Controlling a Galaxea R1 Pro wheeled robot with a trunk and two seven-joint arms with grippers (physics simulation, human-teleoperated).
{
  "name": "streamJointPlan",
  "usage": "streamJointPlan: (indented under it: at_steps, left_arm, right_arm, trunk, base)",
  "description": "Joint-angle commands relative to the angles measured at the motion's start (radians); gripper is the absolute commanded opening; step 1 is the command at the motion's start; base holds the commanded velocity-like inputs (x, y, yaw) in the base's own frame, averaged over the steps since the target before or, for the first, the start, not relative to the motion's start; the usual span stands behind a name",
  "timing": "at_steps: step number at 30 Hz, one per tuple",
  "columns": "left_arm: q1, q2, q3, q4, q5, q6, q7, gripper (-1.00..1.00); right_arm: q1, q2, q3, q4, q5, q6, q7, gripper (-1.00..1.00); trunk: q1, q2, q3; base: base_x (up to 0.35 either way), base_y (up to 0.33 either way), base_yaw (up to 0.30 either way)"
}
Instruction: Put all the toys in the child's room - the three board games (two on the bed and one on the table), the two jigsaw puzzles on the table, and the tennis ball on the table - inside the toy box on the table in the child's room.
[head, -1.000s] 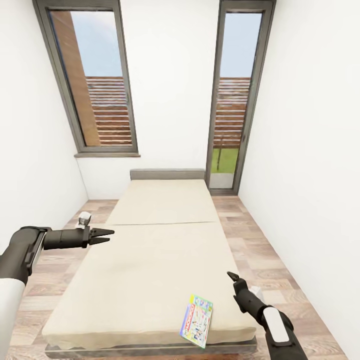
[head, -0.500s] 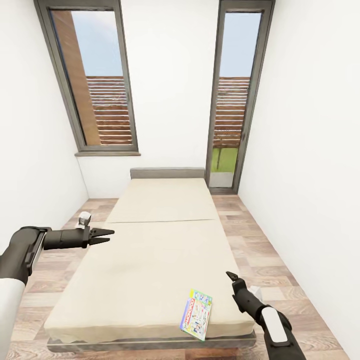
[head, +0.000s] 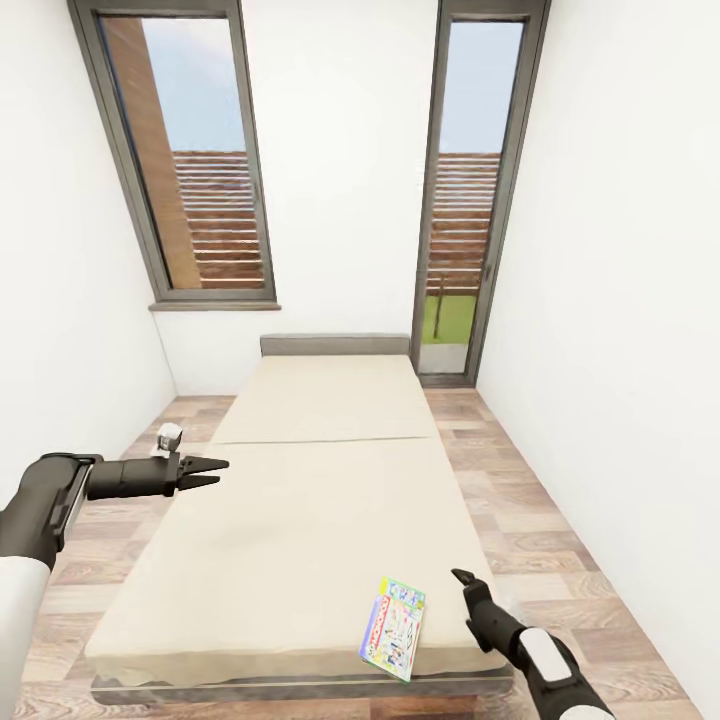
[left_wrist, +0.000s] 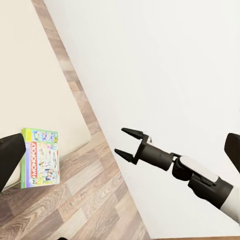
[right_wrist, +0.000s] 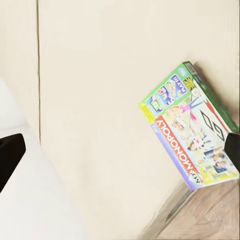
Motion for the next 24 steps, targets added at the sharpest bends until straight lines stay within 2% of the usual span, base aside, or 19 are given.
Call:
streamJointPlan:
  at_steps: [1,3,9,16,24]
  left_arm:
    - [-0.001,0.0,0.002,-0.001,-0.01,0.01,-0.009,1.0]
    - [-0.001,0.0,0.002,-0.001,-0.01,0.01,-0.009,1.0]
    - [-0.001,0.0,0.001,-0.001,-0.011,0.01,-0.009,1.0]
    - [-0.001,0.0,0.001,-0.001,-0.011,0.01,-0.009,1.0]
    - [-0.001,-0.002,0.0,-0.001,-0.012,0.01,-0.009,1.0]
  right_arm:
    - [-0.003,-0.004,-0.008,0.009,-0.002,0.006,0.002,1.0]
    - [-0.008,-0.012,-0.008,0.03,-0.002,0.004,0.003,1.0]
    - [-0.011,-0.007,-0.007,0.041,0.0,0.003,0.01,1.0]
    - [-0.013,-0.004,-0.006,0.042,0.001,0.003,0.02,1.0]
    - [-0.013,-0.002,-0.005,0.04,0.001,0.003,0.023,1.0]
  trunk:
    - [0.004,-0.008,-0.005]
    - [0.012,-0.022,-0.011]
    - [0.035,-0.064,-0.03]
    - [0.062,-0.113,-0.052]
    - [0.092,-0.169,-0.077]
  base:
    - [0.0,0.0,0.0]
    - [0.0,0.0,0.0]
    - [-0.025,0.0,0.0]
    - [-0.198,0.0,0.0]
    - [-0.027,0.0,0.0]
